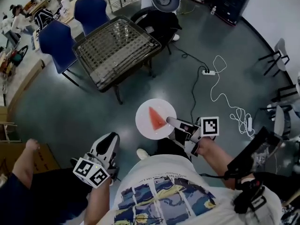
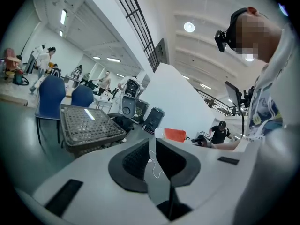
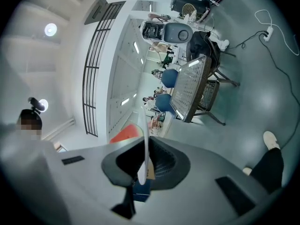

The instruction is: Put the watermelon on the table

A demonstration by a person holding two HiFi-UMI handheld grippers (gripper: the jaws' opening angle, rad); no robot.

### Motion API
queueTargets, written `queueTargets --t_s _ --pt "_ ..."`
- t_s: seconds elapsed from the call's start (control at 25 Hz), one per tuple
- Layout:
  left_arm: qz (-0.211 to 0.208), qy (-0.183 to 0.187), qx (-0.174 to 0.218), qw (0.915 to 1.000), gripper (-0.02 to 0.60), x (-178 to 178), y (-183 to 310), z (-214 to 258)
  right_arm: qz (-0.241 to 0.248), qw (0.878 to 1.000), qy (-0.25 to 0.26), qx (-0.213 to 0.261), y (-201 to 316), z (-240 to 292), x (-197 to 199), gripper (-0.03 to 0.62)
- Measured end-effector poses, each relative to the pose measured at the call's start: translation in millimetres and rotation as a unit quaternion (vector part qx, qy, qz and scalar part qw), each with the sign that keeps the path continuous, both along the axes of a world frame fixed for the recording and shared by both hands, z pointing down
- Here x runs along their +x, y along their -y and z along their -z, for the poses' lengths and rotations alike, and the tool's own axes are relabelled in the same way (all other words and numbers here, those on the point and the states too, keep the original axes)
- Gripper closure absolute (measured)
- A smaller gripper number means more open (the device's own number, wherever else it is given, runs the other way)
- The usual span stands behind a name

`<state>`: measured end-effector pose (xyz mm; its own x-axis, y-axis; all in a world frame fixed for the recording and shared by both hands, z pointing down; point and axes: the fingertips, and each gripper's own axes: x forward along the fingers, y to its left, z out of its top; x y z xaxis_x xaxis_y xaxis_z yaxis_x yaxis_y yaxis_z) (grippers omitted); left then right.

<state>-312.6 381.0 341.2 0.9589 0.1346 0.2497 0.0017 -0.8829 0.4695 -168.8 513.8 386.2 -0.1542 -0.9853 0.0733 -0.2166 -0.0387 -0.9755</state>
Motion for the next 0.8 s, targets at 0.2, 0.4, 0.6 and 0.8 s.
queueTargets --t_s 0.2,0.4,0.6,0.8 --pt "0.020 0.000 0.027 0.9994 0.559 11 7 20 0.025 1.000 0.003 -0.002 21 13 19 0.569" --pt "0.047 0.011 0.025 0.9985 0.572 51 11 -3 0.051 0.999 -0.006 0.008 38 -1 64 0.569" --pt "0.076 0.005 0.029 0.9967 0.574 107 19 0 0.085 0.996 -0.017 0.009 59 -6 124 0.569" --pt "0.106 0.004 0.014 0.9943 0.574 140 32 6 0.100 0.995 -0.019 0.004 84 -6 171 0.569"
